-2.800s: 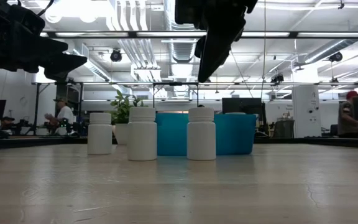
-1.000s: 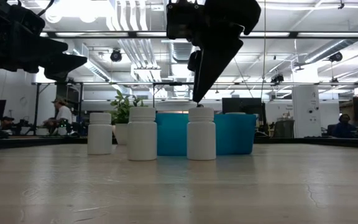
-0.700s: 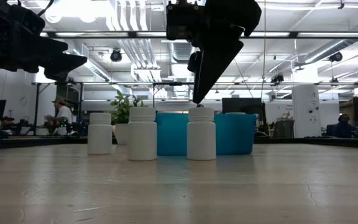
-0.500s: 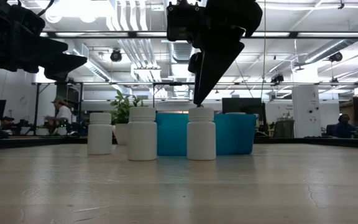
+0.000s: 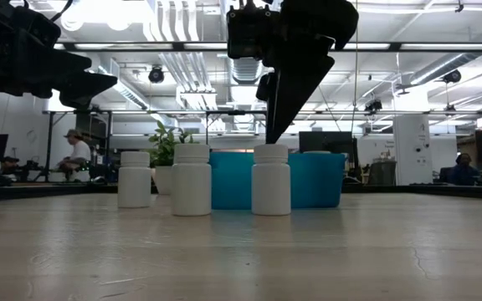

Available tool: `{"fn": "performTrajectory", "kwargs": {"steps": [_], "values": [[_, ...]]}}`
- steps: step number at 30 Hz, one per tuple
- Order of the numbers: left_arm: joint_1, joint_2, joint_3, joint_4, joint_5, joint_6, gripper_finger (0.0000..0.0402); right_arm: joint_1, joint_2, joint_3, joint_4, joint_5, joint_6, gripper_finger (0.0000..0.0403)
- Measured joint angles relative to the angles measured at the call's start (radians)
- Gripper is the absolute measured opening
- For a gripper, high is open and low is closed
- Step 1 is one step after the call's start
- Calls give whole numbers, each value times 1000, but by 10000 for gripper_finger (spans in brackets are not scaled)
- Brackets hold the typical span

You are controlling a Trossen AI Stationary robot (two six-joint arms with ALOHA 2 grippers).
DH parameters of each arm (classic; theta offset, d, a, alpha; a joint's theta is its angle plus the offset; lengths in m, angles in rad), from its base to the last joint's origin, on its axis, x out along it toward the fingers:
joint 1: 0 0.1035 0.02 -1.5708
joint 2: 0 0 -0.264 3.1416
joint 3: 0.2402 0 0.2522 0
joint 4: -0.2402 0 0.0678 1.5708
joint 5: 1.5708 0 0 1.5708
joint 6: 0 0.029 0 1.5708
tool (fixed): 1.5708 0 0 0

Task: Pick and place pill bottles into a basket
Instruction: Put the white medicine bottle into the blue bin

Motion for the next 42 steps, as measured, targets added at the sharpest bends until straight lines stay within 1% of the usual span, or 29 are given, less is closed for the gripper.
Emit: {"fn": "performTrajectory", "kwargs": {"steps": [9, 12, 18, 26, 29, 34, 42], "values": [[0, 0, 0, 0, 0, 0, 295, -4, 0, 1, -4, -8, -18, 219], [0, 0, 0, 0, 0, 0, 295, -6, 0, 20, -42, -8, -19, 219], [0, 0, 0, 0, 0, 0, 295, -10, 0, 73, -62, -8, -24, 219], [0, 0, 0, 0, 0, 0, 295, -11, 6, 79, -86, -17, -30, 219], [0, 0, 0, 0, 0, 0, 295, -17, 8, 111, -133, -23, -33, 219], [0, 0, 0, 0, 0, 0, 295, -21, 5, 173, -142, -22, -47, 219], [0, 0, 0, 0, 0, 0, 295, -23, 6, 143, -153, 2, -42, 219]]}}
